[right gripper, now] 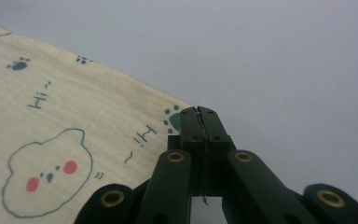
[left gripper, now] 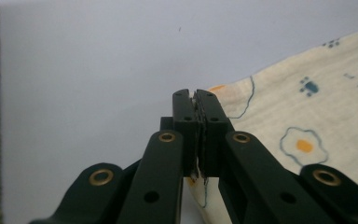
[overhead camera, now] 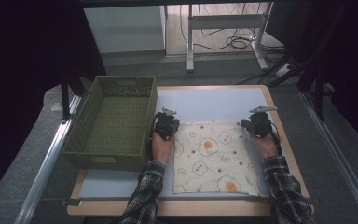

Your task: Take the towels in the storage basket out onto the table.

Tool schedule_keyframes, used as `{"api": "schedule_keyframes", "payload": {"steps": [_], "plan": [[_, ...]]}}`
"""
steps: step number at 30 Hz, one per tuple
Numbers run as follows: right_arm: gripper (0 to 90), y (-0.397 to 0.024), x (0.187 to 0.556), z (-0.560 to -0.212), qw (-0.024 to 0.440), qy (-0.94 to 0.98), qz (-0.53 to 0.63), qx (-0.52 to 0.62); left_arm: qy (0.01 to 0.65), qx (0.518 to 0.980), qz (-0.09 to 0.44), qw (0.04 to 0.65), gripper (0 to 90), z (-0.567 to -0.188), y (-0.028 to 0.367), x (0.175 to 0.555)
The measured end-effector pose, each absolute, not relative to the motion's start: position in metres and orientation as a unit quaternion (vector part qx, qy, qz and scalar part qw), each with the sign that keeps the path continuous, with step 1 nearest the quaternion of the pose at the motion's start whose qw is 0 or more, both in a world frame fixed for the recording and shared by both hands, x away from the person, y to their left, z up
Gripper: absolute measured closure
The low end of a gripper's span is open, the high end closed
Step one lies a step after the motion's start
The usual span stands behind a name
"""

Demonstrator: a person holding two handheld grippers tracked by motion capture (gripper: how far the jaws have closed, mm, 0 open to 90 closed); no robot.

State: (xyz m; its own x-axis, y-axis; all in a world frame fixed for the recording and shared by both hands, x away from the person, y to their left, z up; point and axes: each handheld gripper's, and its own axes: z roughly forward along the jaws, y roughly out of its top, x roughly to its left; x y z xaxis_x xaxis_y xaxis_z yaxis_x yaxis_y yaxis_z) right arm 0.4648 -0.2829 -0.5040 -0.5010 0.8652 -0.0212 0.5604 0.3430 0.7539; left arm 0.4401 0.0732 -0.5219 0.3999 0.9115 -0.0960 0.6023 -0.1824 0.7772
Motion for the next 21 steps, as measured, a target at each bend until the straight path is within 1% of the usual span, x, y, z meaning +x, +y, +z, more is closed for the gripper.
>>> {"api": "schedule_keyframes", "payload": {"steps": [9,21], "plan": [[90.0,-0.288,0.448,-0.484,0.223,0.790,0.371,0.433,0.485,0.746,0.214,0.404,87.9,-0.504,0.073,0.424],[90.0,-0.299,0.412,-0.474,0.227,0.797,0.382,0.409,0.454,0.755,0.220,0.419,87.7,-0.503,0.073,0.390]]}}
